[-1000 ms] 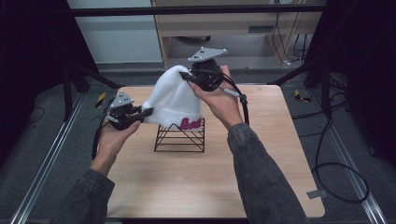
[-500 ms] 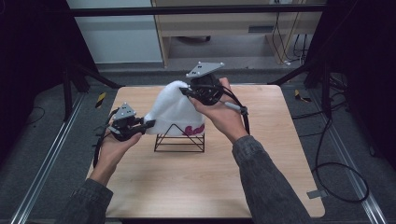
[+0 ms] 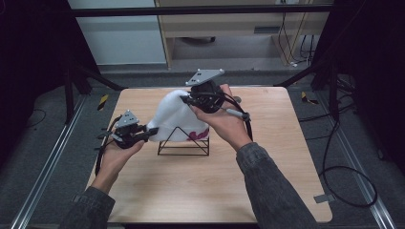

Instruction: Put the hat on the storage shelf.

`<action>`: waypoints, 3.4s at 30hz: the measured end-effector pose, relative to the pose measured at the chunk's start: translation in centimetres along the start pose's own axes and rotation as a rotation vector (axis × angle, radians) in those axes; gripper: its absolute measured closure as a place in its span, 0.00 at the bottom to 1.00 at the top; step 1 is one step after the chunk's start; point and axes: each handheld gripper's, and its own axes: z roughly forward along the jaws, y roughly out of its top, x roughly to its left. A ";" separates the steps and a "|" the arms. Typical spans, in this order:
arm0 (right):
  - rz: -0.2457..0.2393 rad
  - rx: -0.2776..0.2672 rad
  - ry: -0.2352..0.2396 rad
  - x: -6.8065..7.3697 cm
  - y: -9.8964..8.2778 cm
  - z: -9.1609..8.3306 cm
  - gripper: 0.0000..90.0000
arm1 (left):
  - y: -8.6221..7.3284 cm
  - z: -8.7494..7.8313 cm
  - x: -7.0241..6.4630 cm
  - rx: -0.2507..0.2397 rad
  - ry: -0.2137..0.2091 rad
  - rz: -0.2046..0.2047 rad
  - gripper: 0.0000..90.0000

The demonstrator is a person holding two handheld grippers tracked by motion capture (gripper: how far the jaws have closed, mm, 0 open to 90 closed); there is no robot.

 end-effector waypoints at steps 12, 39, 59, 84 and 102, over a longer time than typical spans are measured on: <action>-0.013 0.024 0.024 0.8 -0.6 0.4 0.91 | -1.3 0.4 0.1 0.018 -0.005 -0.015 0.79; -0.016 0.077 0.070 2.4 -1.9 3.3 0.91 | -3.5 1.1 1.0 0.093 -0.004 -0.052 0.73; 0.033 0.147 0.038 2.0 -4.0 4.8 0.75 | -3.3 -0.5 1.1 0.090 0.100 -0.102 0.42; 0.113 0.080 0.012 1.8 -6.4 -0.1 0.35 | -4.5 -1.3 0.1 0.072 0.128 -0.147 0.06; 0.123 0.099 -0.045 0.4 -8.8 -2.8 0.14 | -7.2 -0.3 -0.3 0.179 0.149 -0.092 0.06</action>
